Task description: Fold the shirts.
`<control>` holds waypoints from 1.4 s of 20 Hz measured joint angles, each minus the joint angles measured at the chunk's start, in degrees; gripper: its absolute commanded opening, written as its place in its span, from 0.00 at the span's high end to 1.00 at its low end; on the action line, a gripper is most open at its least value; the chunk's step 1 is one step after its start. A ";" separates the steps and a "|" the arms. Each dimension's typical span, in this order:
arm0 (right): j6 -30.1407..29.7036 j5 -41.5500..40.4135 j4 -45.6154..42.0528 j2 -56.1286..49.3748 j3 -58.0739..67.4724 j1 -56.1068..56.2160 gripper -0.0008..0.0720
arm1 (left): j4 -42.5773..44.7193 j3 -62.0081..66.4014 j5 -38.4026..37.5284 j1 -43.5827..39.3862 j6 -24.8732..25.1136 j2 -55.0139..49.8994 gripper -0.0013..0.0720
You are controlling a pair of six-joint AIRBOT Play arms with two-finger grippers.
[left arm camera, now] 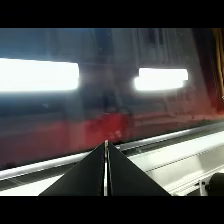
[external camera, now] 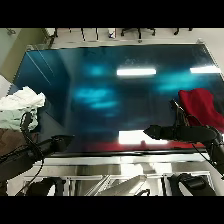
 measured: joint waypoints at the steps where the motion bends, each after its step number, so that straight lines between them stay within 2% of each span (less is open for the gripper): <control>1: 0.00 0.00 -0.02 0.00 0.00 0.00 0.96 | 0.09 0.00 -0.17 0.00 0.00 0.00 0.96; 6: 0.00 0.02 0.00 0.00 0.00 0.00 0.96 | 1.75 0.46 -3.17 0.00 1.51 -0.24 0.96; 10: 0.02 0.02 0.00 0.00 0.00 0.00 0.96 | 15.15 6.45 -5.49 0.07 2.71 -6.51 0.95; 11: 0.00 0.02 0.00 0.00 0.00 0.00 0.96 | 19.61 8.59 -5.73 0.07 2.91 -9.20 0.63; 12: 0.02 0.02 -0.02 0.00 0.00 0.00 0.96 | 24.52 11.15 -5.99 0.07 2.91 -12.63 0.02; 18: 0.02 0.02 -0.02 0.00 0.00 0.00 0.96 | 53.46 26.38 -7.65 1.03 1.73 -38.93 0.03; 21: 0.02 0.02 -0.02 0.00 0.00 0.00 0.96 | 64.30 34.60 -8.92 4.24 0.81 -55.60 0.03; 24: 0.02 0.02 0.00 0.00 0.00 0.00 0.96 | 71.82 44.17 -8.26 8.31 0.46 -71.80 0.03; 28: 0.02 0.04 -0.02 0.00 0.00 0.00 0.96 | 76.15 57.16 -7.96 12.79 -0.22 -89.11 0.03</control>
